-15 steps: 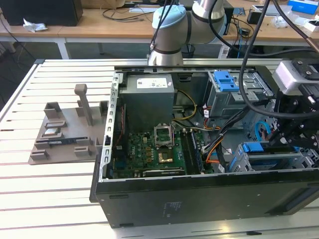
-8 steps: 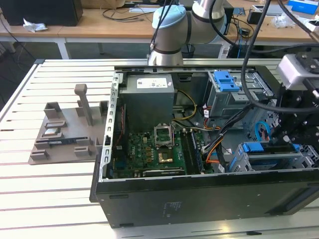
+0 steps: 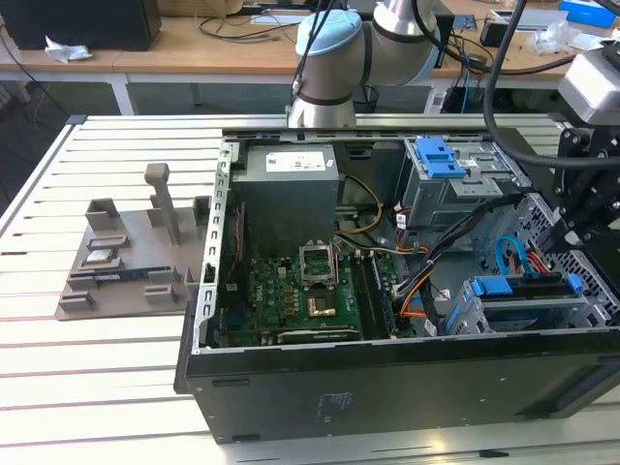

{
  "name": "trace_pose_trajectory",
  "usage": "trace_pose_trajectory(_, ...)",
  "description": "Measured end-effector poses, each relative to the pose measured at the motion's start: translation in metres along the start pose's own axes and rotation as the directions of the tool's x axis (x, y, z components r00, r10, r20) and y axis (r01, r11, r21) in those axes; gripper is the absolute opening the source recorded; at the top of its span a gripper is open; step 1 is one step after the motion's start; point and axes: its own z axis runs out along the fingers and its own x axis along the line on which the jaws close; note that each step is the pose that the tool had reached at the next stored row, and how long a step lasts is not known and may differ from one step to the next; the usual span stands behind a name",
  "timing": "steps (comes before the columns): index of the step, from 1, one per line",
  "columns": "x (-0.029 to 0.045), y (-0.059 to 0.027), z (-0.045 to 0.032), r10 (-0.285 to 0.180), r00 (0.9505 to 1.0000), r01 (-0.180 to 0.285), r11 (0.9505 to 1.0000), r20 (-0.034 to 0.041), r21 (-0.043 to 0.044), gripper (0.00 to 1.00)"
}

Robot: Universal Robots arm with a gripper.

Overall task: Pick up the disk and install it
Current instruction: 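Insert the second disk wire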

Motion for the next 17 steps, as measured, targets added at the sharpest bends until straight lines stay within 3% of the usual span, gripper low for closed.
trace_pose_trajectory(4, -0.0004, 0.0002, -0.0037, 0.000, 1.0000, 0.000, 1.0000, 0.0000, 0.0000, 0.11)
trace_pose_trajectory(10, -0.0016, 0.0009, -0.0164, 0.000, 1.0000, 0.000, 1.0000, 0.0000, 0.0000, 0.11)
trace_pose_trajectory(17, -0.0018, 0.0010, -0.0185, 0.000, 1.0000, 0.000, 1.0000, 0.0003, 0.0000, 0.11)
